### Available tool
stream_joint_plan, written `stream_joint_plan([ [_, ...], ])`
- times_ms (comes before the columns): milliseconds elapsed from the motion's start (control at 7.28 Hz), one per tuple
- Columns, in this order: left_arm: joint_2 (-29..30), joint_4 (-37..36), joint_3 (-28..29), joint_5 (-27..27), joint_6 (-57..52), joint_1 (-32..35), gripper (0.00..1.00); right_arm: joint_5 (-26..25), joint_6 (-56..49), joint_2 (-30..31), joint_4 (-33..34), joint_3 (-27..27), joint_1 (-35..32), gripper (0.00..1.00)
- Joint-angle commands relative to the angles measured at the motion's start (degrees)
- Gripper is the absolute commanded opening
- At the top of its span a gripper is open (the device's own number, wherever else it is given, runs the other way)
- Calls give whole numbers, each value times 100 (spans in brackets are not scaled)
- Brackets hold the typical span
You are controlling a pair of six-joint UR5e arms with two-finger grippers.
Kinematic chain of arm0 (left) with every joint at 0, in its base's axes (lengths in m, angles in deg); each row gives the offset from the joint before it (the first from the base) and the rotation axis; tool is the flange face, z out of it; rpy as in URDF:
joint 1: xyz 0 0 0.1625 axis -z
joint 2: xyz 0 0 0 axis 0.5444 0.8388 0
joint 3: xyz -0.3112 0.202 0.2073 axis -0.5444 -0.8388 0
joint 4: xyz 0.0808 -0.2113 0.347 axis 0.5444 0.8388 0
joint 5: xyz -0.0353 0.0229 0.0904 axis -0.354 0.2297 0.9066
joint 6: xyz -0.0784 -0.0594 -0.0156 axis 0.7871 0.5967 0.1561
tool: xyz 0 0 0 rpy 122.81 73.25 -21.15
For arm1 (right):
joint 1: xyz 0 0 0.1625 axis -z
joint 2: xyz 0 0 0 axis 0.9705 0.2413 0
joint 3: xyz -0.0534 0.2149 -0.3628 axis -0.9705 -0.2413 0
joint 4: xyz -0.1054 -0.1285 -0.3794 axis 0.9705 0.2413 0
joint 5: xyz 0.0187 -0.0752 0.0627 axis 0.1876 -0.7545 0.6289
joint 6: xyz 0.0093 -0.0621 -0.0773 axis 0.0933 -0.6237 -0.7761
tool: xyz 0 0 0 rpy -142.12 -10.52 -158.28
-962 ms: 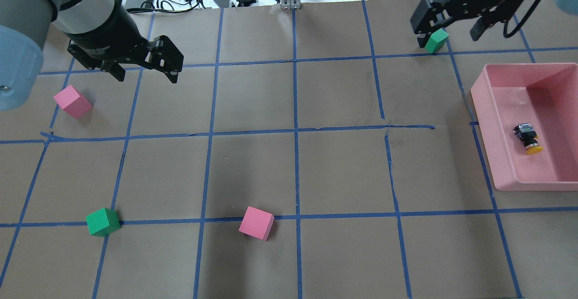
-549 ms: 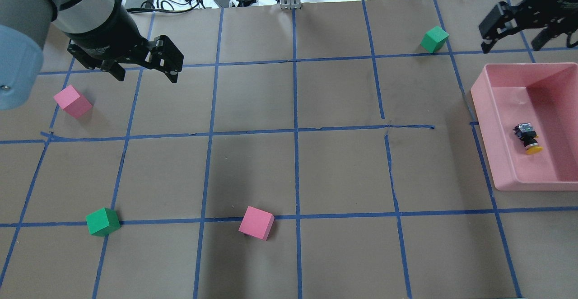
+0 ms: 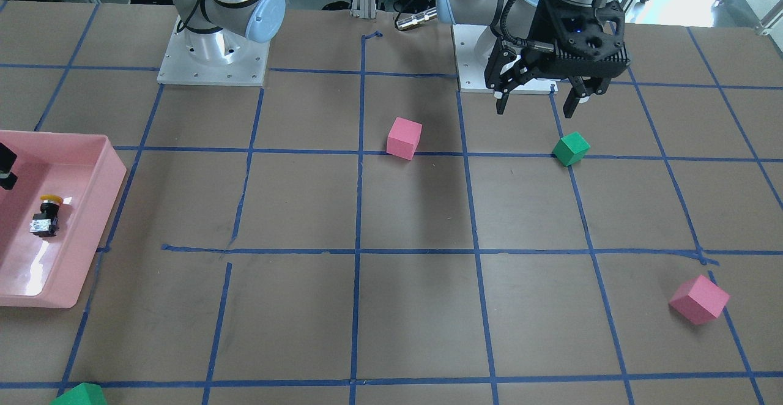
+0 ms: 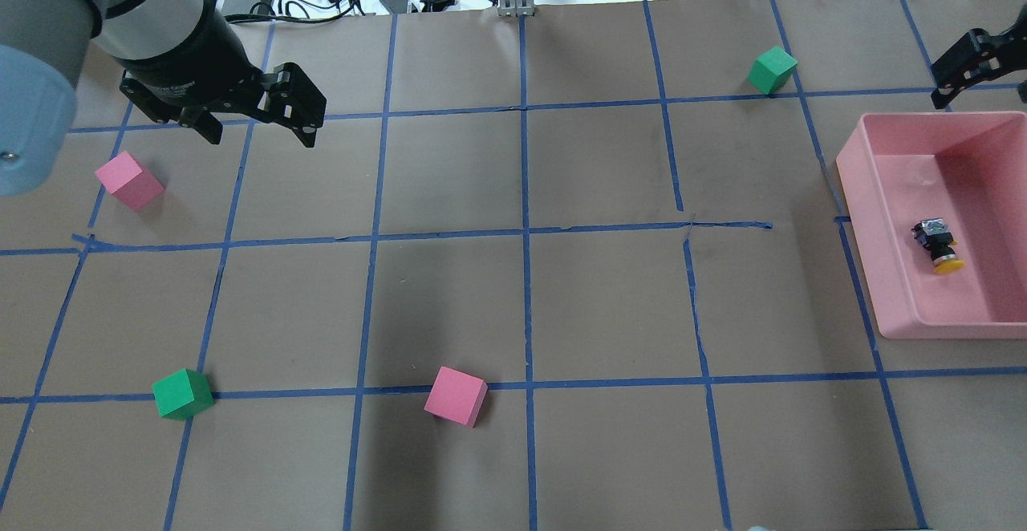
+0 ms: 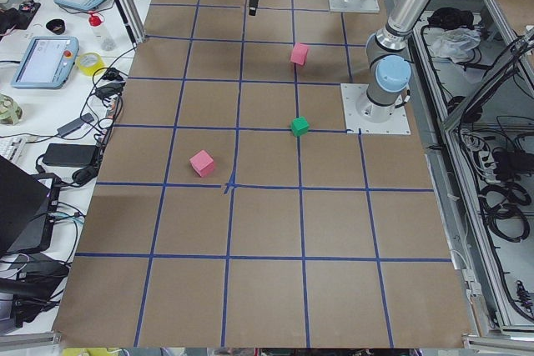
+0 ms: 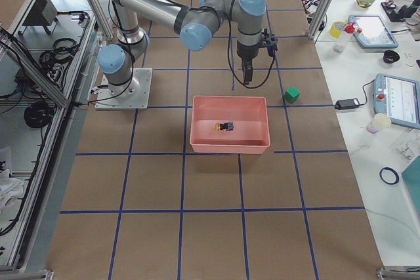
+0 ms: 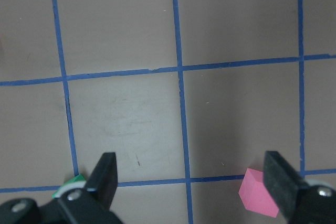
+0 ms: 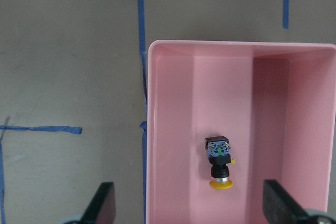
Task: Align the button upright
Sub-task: 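Lower the right gripper into the pink tray over the black button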
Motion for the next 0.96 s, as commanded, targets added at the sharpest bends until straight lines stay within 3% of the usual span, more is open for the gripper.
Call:
stream_joint_plan([
  [0,0,0,9,0,0,0,100,-34,-268,-153,505,204,238,96],
  [549,0,0,0,0,0,0,100,-79,-464,-548,778,249,553,96],
  [824,-9,0,0,0,0,0,100,-26,-438,-619,1415,746,564,98],
])
